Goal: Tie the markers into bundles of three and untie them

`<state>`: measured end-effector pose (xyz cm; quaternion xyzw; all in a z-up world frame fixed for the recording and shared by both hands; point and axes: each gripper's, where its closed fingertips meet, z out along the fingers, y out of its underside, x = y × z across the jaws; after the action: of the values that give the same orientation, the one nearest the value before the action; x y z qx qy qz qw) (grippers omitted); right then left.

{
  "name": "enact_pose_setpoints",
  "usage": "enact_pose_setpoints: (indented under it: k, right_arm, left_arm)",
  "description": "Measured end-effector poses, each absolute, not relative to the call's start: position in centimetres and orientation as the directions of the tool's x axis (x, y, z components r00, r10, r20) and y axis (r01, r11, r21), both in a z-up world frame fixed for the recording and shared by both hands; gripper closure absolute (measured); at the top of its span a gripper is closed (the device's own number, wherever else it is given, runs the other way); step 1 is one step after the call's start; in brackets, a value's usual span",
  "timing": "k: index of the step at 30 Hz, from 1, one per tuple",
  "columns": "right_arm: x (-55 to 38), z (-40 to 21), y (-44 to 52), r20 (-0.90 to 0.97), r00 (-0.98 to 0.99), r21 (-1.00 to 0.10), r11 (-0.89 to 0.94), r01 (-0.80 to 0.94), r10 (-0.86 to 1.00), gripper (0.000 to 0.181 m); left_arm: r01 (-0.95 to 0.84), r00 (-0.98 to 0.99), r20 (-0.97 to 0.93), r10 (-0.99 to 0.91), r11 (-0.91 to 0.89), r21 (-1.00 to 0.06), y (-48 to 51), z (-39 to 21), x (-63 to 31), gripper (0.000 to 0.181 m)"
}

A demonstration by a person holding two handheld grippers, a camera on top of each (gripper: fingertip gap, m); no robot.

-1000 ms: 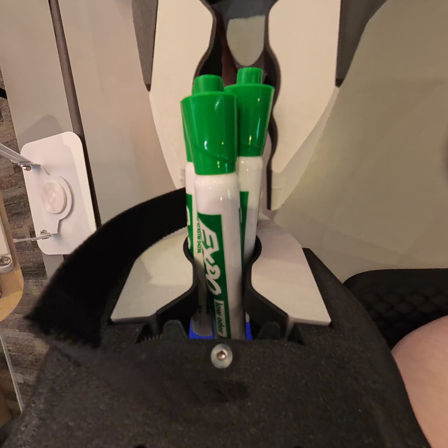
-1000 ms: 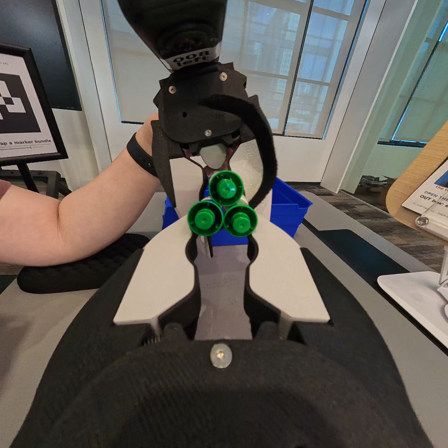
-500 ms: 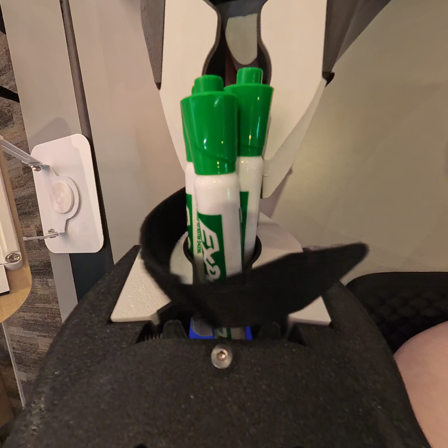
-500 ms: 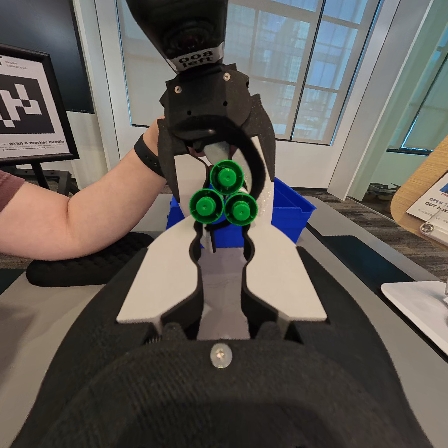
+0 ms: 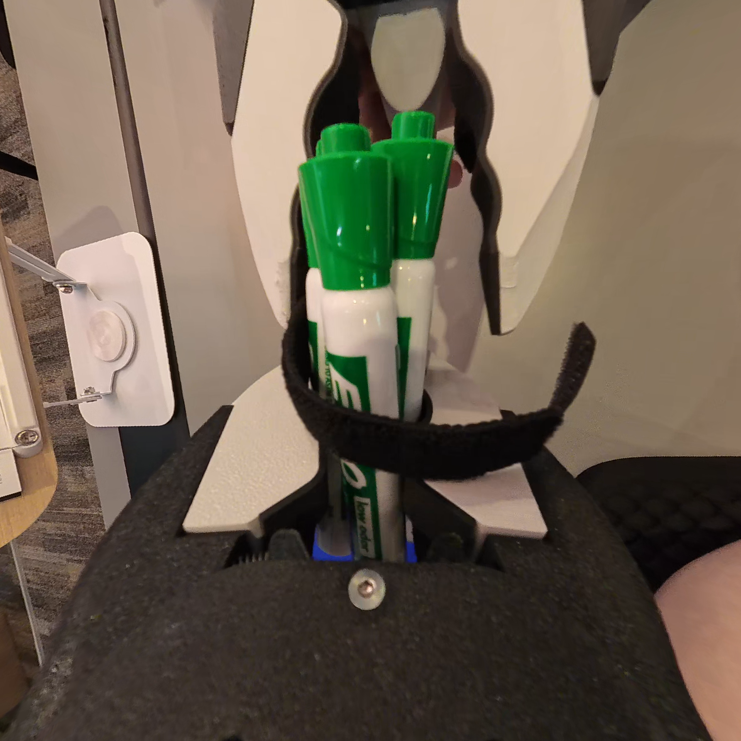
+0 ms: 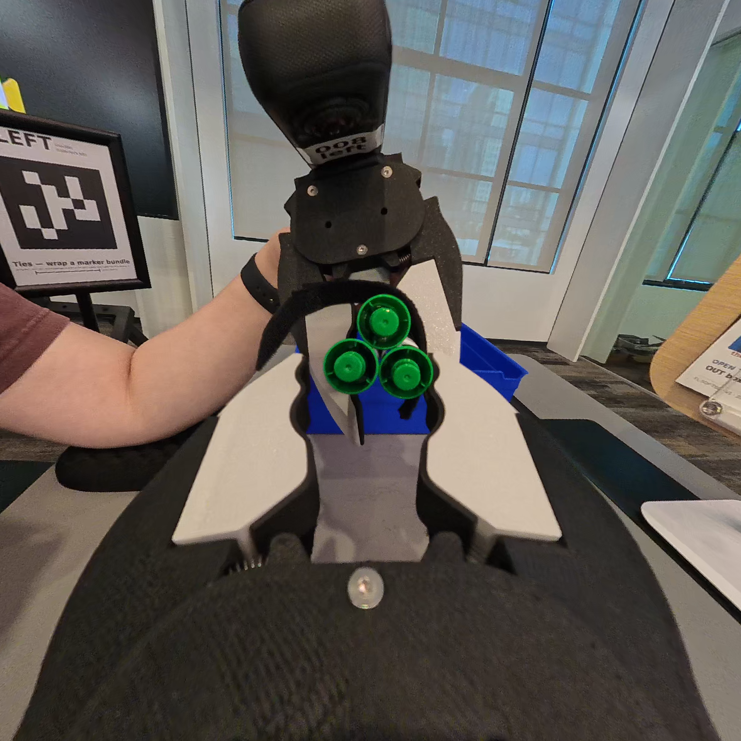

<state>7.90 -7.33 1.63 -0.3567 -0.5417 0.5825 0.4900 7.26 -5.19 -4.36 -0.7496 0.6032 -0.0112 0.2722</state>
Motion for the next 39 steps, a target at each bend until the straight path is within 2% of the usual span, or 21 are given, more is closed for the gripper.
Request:
enact_pose_setpoints:
  k: [7, 22, 27, 39]
  right_arm:
    - [8.2, 2.2, -7.9, 0.078, -0.322, -0.976, 0.007, -0.216, 0.944, 0.111]
    - [7.5, 2.7, -6.6, -0.046, -0.237, -0.977, -0.093, -0.191, 0.971, 0.108]
    - [7.3, 2.2, -6.6, 0.003, -0.211, -0.986, -0.033, -0.164, 0.977, 0.115]
    - [7.4, 2.2, -7.0, 0.132, -0.197, -0.986, 0.109, -0.126, 0.971, 0.121]
  left_arm:
    - [-0.904, 0.273, -0.314, -0.909, -0.130, -0.408, -5.0, -4.6, 7.2, 0.140]
    - [-0.925, 0.310, -0.394, -0.866, -0.178, -0.337, -3.5, -4.8, 7.2, 0.139]
    - [-0.928, 0.308, -0.392, -0.867, -0.182, -0.326, -3.7, -4.9, 7.5, 0.139]
    - [-0.902, 0.300, -0.345, -0.889, -0.147, -0.406, -4.6, -4.1, 8.2, 0.139]
